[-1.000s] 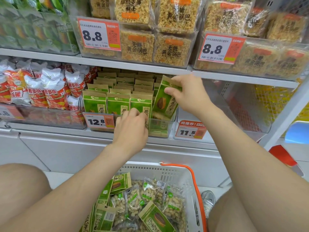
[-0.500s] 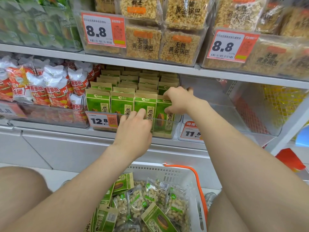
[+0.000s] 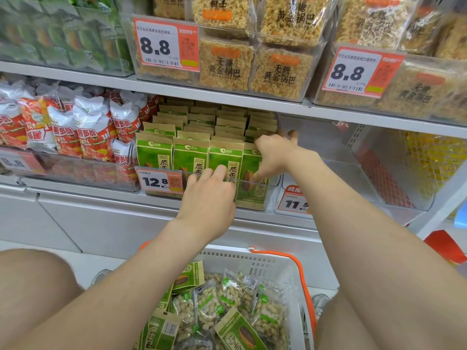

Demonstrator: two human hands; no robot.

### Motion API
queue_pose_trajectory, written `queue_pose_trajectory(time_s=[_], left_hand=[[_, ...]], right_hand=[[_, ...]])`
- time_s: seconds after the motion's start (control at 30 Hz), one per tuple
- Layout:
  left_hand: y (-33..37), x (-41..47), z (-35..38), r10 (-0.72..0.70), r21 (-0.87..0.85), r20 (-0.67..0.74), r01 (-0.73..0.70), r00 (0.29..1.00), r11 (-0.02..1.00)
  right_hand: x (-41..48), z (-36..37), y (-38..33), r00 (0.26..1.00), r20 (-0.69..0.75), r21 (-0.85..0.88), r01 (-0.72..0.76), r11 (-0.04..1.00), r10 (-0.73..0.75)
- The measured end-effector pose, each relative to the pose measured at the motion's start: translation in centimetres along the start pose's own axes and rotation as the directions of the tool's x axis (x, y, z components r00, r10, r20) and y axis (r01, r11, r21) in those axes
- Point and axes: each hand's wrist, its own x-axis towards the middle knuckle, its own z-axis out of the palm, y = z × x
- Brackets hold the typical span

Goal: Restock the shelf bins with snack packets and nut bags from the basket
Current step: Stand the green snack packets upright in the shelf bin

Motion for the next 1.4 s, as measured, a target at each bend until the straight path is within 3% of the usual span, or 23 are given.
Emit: queue_pose_trajectory(time_s=[0.13,0.37,0.63,0.87,1.07,1.23,1.4], left_hand=[[0.0,0.1,-0.1,-0.002,0.0,0.002,0.002,1.0,1.0],[0.1,0.0,0.0,0.005,0.005,0.006,-0.005,1.0,1.0],[0.0,0.3,0.1,0.014,0.019,0.012,-0.015,1.0,1.0],[0.0,0.0,0.4,0.008,-0.039,0.014,-0.008,1.0,0.999],[-0.2,-0.7,1.3,-0.005,0.009,-0.032,0.005,0.999,1.0],[-0.2,-1.5,2.4,0.046,-0.001,0.198,-0.047,0.979,0.999],[0.3,-2.9,6.6,0.122,0.007,0.537,-0.149,0.835,0.989]], right_hand=[[-0.1,0.1,-0.3,0.999,-0.046,-0.029,0.001,1.0,-0.003],[0.5,0.9,-1.0,0.954,-0.276,-0.086,-0.147,0.985,0.118],[0.6,1.1,-1.1,0.949,-0.28,-0.143,-0.193,0.971,0.147],[-1.4,1.0,-1.4,0.913,-0.357,-0.082,-0.239,0.968,0.195],[-3.8,1.1,-1.7,0.924,-0.359,-0.056,-0.162,0.985,0.131],[-6.7,0.7,-3.5,0.941,-0.338,0.073,0.045,0.996,-0.018],[-10.3,3.1,-6.1,0.988,-0.019,0.05,0.156,0.986,-0.155]])
